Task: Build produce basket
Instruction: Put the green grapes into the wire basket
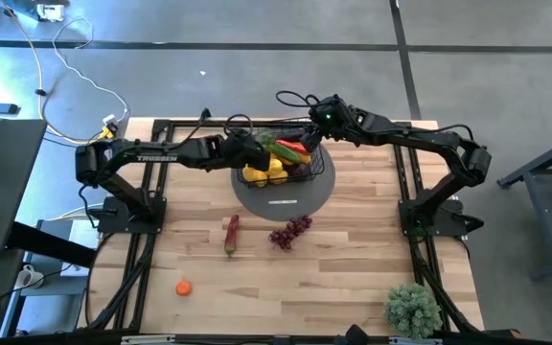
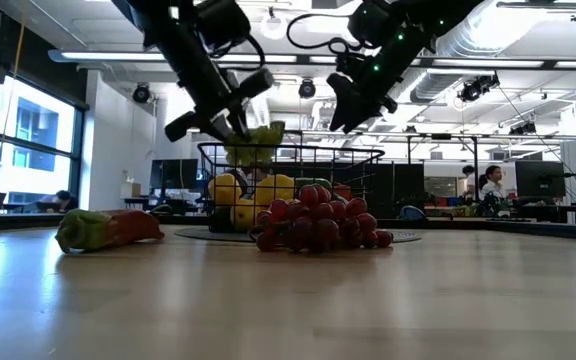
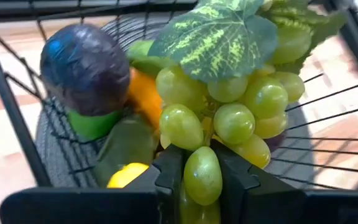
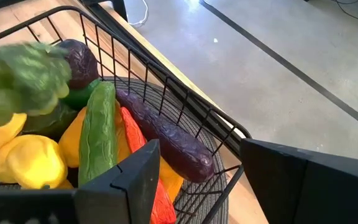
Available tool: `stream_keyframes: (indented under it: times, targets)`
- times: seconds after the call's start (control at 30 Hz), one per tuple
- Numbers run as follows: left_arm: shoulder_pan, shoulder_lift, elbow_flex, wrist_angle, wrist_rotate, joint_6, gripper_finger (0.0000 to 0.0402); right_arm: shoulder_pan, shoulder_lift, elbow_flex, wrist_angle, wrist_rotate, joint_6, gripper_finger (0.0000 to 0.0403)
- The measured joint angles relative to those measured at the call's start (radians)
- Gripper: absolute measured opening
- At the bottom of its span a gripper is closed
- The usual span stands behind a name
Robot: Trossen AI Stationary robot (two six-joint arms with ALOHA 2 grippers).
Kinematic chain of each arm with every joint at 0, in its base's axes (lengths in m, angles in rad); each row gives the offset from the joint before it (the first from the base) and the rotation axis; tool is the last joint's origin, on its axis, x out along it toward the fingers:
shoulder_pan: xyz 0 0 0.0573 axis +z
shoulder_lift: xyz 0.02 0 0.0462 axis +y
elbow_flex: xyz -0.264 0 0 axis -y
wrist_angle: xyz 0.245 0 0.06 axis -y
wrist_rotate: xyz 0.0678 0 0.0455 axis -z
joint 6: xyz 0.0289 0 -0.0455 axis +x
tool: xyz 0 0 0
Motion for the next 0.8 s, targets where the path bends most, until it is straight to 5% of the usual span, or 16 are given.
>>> stream_keyframes:
  times: [0.27, 0.8]
  targets:
    - [0.026, 0.019, 0.0, -0.033, 0.015, 0.0, 0.0069, 0.0, 0.0, 0.0, -0.032, -0.001, 0.0, 0.0203]
    - [0.069, 0.019, 0.0, -0.046, 0.115, 0.093, 0.017, 0.0, 0.0, -0.001, -0.062, -0.001, 0.0, 0.0203]
